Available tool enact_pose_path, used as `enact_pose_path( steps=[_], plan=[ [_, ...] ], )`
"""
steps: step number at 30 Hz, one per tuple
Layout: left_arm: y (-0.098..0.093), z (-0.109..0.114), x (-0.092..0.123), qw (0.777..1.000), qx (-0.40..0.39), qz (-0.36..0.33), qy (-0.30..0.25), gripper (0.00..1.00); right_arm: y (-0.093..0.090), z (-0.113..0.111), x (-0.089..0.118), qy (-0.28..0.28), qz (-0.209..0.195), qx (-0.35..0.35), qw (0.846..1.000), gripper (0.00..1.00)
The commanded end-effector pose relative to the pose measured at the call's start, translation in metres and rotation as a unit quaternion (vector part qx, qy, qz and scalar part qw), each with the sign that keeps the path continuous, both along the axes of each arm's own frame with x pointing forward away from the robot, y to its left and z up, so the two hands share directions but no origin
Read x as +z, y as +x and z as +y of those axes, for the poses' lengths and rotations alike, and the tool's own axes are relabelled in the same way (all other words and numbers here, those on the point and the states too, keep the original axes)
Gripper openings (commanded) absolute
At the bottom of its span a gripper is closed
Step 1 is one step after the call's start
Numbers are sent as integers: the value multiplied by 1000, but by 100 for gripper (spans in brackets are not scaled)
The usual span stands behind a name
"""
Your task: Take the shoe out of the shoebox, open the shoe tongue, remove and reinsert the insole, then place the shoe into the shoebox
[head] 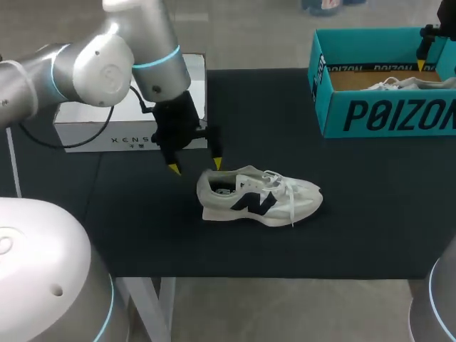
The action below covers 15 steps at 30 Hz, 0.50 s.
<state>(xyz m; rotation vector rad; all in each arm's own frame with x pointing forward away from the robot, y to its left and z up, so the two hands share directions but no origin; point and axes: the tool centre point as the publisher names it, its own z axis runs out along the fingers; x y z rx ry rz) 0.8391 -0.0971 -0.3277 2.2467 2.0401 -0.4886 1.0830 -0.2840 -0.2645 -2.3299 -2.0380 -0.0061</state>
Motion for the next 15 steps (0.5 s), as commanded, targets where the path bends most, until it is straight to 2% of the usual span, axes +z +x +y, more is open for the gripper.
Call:
enact_pose_path(
  steps=[1,7,9,12,14,15],
  plan=[
    [-1,1,-3,1000,2,-2,-9,100,0,0,0,0,0,0,1000,100],
    [-1,1,-3,1000,2,-2,-9,100,0,0,0,0,0,0,1000,100],
    [19,-1,6,991,122,51,-38,100,0,0,0,0,0,0,1000,100],
    [35,-4,10,946,281,156,-32,100,0,0,0,0,0,0,1000,100],
    [35,0,12,917,348,181,-69,100,0,0,0,0,0,0,1000,100],
    [35,2,13,896,393,193,-70,100,0,0,0,0,0,0,1000,100]
  ],
)
